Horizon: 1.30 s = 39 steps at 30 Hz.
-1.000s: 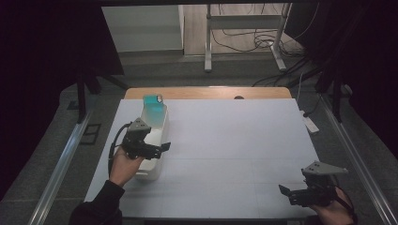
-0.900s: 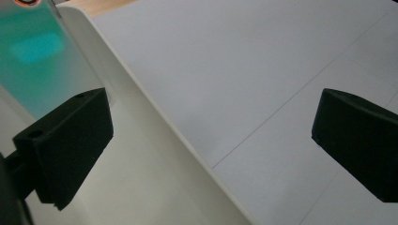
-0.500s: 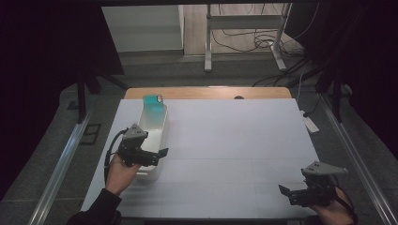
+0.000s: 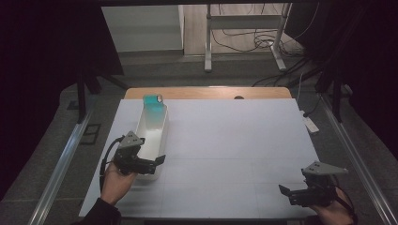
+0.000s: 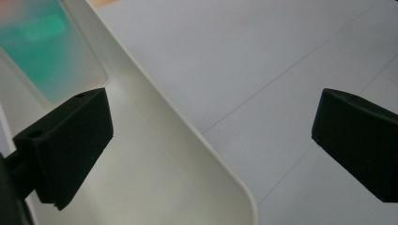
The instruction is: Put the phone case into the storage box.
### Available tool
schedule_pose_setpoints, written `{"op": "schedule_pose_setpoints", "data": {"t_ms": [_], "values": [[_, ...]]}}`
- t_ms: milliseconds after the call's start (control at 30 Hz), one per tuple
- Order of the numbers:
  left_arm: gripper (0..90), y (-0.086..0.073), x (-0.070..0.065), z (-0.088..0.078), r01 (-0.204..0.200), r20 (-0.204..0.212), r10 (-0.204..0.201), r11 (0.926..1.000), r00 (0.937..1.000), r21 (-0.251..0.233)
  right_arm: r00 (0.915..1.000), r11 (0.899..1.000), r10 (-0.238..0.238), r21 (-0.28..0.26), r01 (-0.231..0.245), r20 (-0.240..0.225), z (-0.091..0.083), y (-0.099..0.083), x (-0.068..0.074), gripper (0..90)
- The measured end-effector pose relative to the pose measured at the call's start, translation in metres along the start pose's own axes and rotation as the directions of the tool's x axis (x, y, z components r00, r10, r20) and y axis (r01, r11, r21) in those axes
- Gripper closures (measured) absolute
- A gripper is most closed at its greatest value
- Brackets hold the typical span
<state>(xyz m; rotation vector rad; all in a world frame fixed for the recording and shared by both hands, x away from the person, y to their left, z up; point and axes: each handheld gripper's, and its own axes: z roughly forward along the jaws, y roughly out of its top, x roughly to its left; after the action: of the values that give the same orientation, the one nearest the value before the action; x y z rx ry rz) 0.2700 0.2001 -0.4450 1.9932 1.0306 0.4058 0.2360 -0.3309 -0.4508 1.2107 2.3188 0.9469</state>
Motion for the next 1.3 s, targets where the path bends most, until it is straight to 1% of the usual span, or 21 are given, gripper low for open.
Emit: {"op": "schedule_pose_setpoints", "data": {"t_ms": [433,667,933,1300], "values": [[0.0,-0.014,-0.007,-0.016,-0.001,-0.024,0.001,1.0,0.9997,-0.004,1.0,1.0,-0.001,0.003,0.001,0.002,0.0,0.0,0.0,0.0],[0.0,-0.023,-0.01,-0.021,0.01,-0.03,-0.01,0.9999,0.9995,0.004,1.0,1.0,-0.003,0.005,0.003,0.005,0.0,0.0,0.001,0.0],[0.0,-0.031,-0.013,-0.029,0.022,-0.038,-0.022,0.9997,0.999,-0.004,1.0,1.0,-0.004,0.006,0.004,0.006,0.0,0.0,0.001,0.0],[0.0,-0.043,-0.017,-0.039,0.031,-0.064,-0.031,0.9995,0.9975,0.008,1.0,1.0,-0.001,0.007,0.001,0.01,0.0,0.0,0.001,0.0]]}}
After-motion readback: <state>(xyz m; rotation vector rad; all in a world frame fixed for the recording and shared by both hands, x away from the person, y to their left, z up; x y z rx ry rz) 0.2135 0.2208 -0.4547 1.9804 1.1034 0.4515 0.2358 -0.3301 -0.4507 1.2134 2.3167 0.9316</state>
